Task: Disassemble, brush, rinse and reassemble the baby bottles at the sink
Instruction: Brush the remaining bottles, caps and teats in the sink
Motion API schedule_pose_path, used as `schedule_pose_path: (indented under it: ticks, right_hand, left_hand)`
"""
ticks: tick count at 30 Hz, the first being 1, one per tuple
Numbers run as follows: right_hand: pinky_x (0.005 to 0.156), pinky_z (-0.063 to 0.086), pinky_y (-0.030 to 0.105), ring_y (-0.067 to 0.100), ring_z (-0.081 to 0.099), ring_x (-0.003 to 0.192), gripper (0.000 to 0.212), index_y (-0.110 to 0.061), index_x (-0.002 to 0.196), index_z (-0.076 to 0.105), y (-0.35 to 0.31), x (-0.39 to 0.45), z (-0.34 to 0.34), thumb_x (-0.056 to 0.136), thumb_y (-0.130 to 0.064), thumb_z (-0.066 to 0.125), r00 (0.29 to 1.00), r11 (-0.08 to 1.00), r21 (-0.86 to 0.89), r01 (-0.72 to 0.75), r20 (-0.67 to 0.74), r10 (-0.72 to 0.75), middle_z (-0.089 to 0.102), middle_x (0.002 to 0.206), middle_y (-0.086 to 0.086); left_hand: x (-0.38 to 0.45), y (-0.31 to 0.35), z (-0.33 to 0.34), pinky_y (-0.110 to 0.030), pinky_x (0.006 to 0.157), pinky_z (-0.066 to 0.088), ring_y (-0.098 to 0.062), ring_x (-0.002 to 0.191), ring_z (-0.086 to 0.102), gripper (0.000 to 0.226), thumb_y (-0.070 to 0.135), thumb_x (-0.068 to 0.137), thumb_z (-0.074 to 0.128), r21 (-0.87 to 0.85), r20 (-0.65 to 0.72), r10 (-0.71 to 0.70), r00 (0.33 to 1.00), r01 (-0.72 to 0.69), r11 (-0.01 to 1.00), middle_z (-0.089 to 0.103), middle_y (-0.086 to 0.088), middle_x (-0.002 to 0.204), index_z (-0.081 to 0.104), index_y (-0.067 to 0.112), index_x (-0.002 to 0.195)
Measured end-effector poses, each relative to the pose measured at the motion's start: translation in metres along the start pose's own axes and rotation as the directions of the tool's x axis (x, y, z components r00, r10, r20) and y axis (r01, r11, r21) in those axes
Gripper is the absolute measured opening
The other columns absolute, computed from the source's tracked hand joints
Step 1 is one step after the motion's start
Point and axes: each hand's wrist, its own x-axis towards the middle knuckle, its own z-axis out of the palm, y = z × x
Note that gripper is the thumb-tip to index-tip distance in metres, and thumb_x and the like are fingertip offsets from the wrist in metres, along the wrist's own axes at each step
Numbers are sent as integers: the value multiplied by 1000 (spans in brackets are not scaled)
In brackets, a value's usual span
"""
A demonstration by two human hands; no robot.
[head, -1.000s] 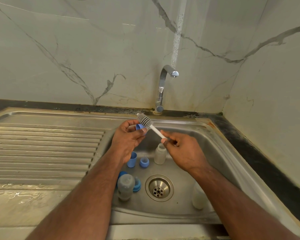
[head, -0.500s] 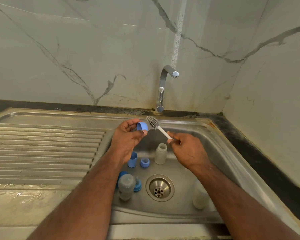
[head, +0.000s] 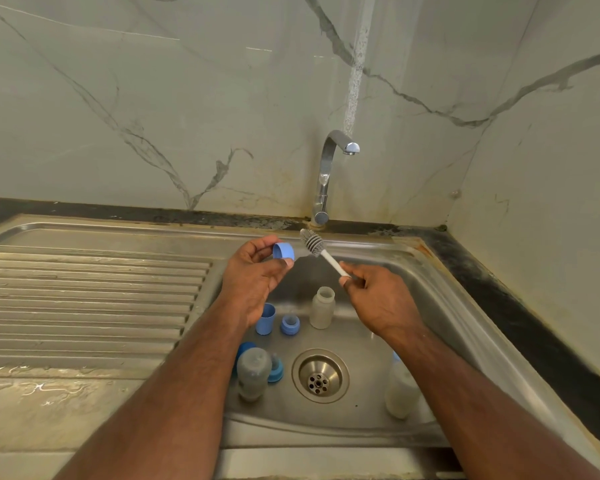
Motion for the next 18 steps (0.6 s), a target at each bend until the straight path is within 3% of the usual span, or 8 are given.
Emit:
schedule_pose_path:
  ticks: [2,7,10,12,18]
  right_hand:
    - [56,34,13,2,51,65,38,-33,140,55,-3,-3,-1,102,-36,54,999,999,38,34,-4,-34,54,76,-17]
    - [60,38,13,1,53,67,39,-34,140,56,-2,-1,0,102,-35,55,998,998,-29,54,15,-54,62,94,-16]
    - [58,37,14,2,52,65,38,-34,140,56,-3,-2,-1,102,-36,54,999,999,-5,47,2,-47,58,81,-18]
    - [59,36,13,3,53,65,38,-34,139,56,-5,-6,0,101,-36,55,996,996,32,83,10,-84,57,78,-19]
    - [56,35,12,2,52,64,39,-33,140,56,2,-1,0,102,-34,54,999,999,6,33,6,-33,54,76,-19]
  left_hand:
    - [2,-2,1,-44,99,56,-22,112,70,48,-13,82,72,82,17,18,1000,-20,996,72,-7,122,67,16,120]
    - [2,-4,0,-50,102,54,-21,117,67,63,-16,77,76,186,57,39,998,-48,981,71,0,124,59,14,130]
    - [2,-5,2,-49,103,54,-19,118,67,66,-14,76,78,219,75,54,996,-69,973,71,1,125,58,12,132]
    - [4,-6,1,-50,103,54,-20,119,66,68,-13,74,80,210,56,62,997,-72,975,70,0,126,59,14,133]
    - [4,-1,-1,-52,102,53,-25,118,66,50,-14,79,75,76,-22,84,996,-82,994,70,-5,124,65,23,110]
